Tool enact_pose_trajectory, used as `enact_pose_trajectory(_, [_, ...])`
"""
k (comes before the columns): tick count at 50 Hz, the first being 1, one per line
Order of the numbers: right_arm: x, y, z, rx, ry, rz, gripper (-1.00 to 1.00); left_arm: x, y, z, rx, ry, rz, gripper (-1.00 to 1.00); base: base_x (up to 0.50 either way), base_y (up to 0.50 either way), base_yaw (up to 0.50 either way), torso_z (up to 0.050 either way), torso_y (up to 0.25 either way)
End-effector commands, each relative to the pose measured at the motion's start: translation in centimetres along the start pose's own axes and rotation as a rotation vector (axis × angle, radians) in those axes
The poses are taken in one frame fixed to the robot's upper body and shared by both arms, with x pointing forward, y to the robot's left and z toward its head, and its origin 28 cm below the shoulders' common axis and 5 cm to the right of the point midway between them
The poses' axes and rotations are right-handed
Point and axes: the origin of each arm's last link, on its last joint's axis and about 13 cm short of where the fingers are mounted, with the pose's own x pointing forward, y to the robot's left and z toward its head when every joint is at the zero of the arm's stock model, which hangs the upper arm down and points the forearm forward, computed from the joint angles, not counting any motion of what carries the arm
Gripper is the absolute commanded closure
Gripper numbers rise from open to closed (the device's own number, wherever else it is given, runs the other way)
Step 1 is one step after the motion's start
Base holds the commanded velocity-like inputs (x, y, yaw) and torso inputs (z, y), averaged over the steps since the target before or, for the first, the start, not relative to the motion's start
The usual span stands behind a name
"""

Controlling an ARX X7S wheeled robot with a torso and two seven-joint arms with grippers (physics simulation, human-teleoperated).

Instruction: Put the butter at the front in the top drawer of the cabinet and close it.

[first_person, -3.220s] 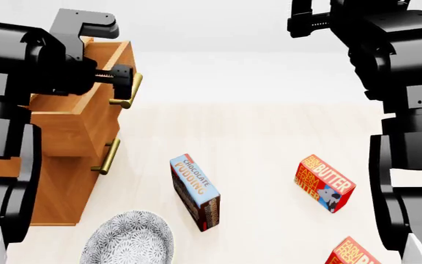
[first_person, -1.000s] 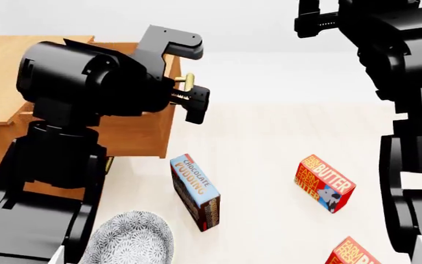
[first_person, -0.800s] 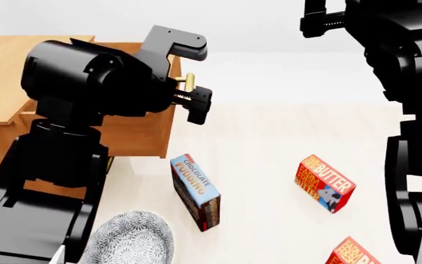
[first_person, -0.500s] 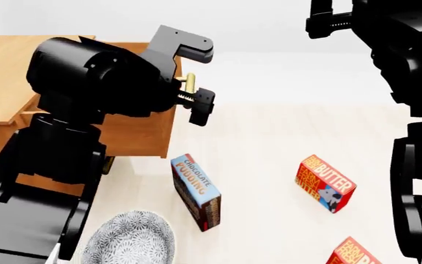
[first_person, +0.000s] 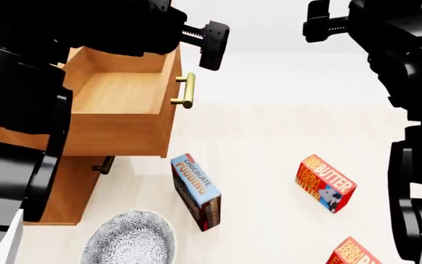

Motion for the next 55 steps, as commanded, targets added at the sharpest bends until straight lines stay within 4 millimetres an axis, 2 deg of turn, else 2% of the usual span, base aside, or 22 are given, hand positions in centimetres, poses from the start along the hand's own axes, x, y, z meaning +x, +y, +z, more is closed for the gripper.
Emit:
enact_pose_trajectory(1, [-0.1, 0.3, -0.2, 0.003, 0.003, 0.010, -1.00, -2.5, 1.0, 2.8, 0.016, -0.137, -0.005, -1.00, 0.00, 0.00, 0.00, 0.000, 0.000])
enact_pose_trajectory(17, [-0.8, -0.4, 0.1, -0.005, 0.004, 0.017, -1.00, -3.4, 5.0, 3.1, 0.019, -0.293, 0.169, -1.00, 0.00, 0.00, 0.00, 0.000, 0.000])
enact_pose_trajectory(27, [-2.3, -1.7, 1.0, -0.112, 0.067, 0.107, -1.00, -3.6, 7.1, 1.3, 0.052, -0.416, 0.314, -1.00, 0.00, 0.00, 0.00, 0.000, 0.000])
enact_pose_trajectory(34, [-3.1, -3.0, 0.4, -0.192, 0.151, 0.186, -1.00, -3.3, 8.3, 0.6, 0.066, -0.469, 0.393, -1.00, 0.00, 0.00, 0.00, 0.000, 0.000])
enact_pose_trajectory(44, [-4.0, -4.4, -1.0, -0.297, 0.306, 0.309, -1.00, -3.2, 8.5, 0.2, 0.089, -0.496, 0.415, -1.00, 0.00, 0.00, 0.00, 0.000, 0.000])
enact_pose_trajectory(55, [-5.5, -6.6, -2.9, -0.336, 0.417, 0.358, -1.00, -3.7, 8.5, 0.2, 0.104, -0.565, 0.424, -1.00, 0.00, 0.00, 0.00, 0.000, 0.000])
